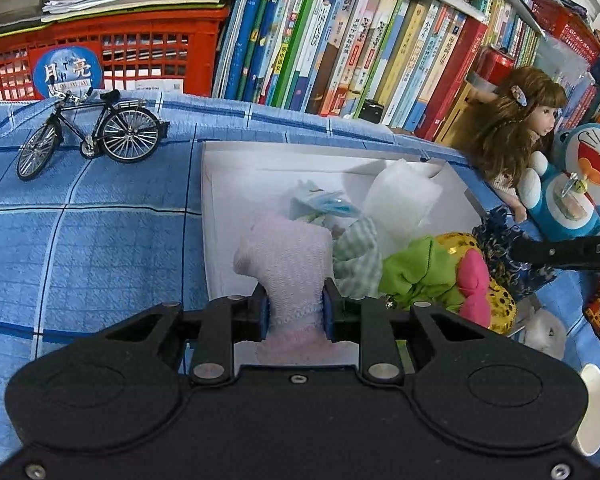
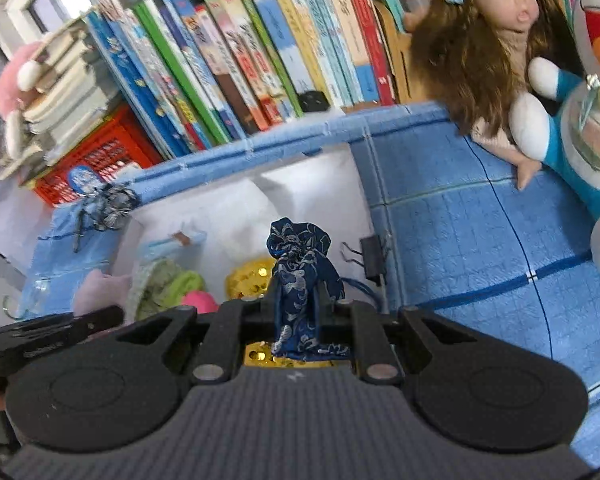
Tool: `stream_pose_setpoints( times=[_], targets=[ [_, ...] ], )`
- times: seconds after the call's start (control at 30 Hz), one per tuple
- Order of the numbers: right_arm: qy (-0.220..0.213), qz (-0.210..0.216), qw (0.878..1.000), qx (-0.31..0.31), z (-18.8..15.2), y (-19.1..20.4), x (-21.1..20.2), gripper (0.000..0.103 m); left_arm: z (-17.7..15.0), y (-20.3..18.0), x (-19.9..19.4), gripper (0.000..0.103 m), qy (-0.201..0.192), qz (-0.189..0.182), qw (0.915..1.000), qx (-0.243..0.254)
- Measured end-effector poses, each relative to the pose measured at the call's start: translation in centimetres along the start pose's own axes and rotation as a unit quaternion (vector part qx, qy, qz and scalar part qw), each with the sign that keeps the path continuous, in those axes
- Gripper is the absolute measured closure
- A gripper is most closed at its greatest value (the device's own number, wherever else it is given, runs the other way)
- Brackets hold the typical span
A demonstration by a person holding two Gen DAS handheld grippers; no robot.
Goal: Organize soft objects
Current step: 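Open both grippers to release the cap and pouch in the tray, then pull both grippers back toward the purple plush and white fluffy toy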
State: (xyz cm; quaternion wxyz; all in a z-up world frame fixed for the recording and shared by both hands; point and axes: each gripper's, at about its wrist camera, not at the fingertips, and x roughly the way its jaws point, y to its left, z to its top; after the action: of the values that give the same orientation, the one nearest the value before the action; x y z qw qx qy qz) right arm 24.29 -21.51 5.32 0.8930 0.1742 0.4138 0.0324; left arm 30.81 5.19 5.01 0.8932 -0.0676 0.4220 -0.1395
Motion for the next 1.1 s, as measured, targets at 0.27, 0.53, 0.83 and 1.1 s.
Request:
stream_pose_setpoints(
  times=[0.27,0.53,0.83,1.1],
  targets=[
    [0.018,0.0,1.0,0.014,-0.4,-0.8,1.6,0.084,-0.2,-0.3,1.1,0.074,0.01,0.006,0.9999,0.005],
    [-0.01,0.042,0.999,0.002,-0.6,-0.5,-0.8,0.046,-0.1,-1.3,-2.3,0.041,-0.037,0.012,0.9991,0.016],
    [-0.053,0.053,0.996,-0.038,-1.9,0.2,-5.8,0.038,-1.5,-1.7,-7.4,0.028,-0.081,0.019,0.9958,0.038],
    [-0.103,0.038,0.991,-0.079,-4.9,-1.1,-10.7,0.026,-5.1,-0.5,-11.5,0.026,-0.105,0.034,0.9929,0.045]
  ],
)
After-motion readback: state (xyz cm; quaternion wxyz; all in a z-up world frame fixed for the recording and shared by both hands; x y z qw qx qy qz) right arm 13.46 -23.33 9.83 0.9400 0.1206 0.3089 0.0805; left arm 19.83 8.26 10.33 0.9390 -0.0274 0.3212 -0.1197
